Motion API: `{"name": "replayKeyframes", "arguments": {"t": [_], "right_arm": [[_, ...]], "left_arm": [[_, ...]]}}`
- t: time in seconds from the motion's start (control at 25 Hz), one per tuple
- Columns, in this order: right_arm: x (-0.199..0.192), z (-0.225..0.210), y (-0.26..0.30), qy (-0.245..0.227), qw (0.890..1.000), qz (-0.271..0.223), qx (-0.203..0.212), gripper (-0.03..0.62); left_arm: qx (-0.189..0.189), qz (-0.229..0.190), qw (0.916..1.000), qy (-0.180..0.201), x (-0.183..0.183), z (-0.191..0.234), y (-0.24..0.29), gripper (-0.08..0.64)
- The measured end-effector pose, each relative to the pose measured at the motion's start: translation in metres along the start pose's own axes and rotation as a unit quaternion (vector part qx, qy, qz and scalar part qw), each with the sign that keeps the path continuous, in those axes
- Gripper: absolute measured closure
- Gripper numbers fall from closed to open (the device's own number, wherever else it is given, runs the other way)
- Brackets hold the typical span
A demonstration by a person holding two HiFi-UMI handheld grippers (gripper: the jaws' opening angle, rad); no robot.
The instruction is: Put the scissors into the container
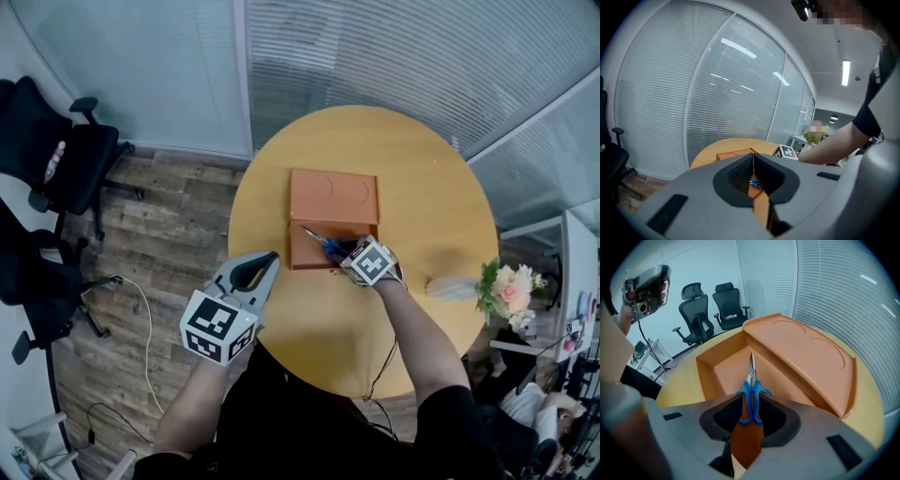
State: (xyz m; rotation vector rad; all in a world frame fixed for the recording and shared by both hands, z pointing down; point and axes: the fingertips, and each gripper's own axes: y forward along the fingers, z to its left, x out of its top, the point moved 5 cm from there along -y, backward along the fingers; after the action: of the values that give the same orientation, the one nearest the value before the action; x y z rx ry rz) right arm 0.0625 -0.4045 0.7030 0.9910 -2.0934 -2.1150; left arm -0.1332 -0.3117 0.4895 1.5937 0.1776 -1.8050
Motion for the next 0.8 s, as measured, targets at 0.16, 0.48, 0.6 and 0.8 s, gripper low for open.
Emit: {"name": "replayKeyframes", "arguments": {"t": [0.16,0.48,0.6,0.8], "right_arm": [[0.003,-0.002,-0.017,0.010,0.999,-0.021,-0.026,0.474],[0.018,0.000,-0.095,0.075,0.987,-0.121,-0.081,0.488],[0.019,0.003,-0.134,0.094,0.975,-0.172,-0.106,0.489],[0.015,0.013,-0.201,0.128,0.943,-0.273,-0.143,0.515]], "left_arm": [[-0.011,-0.003,0.9999,0.006,0.004,-0.001,0.001,0.545],[-0.047,-0.014,0.9984,0.027,0.027,-0.009,-0.003,0.545],[-0.070,-0.024,0.9964,0.042,0.039,-0.017,0.002,0.545],[-0.097,-0.034,0.9922,0.069,0.062,-0.038,0.010,0.545]]}}
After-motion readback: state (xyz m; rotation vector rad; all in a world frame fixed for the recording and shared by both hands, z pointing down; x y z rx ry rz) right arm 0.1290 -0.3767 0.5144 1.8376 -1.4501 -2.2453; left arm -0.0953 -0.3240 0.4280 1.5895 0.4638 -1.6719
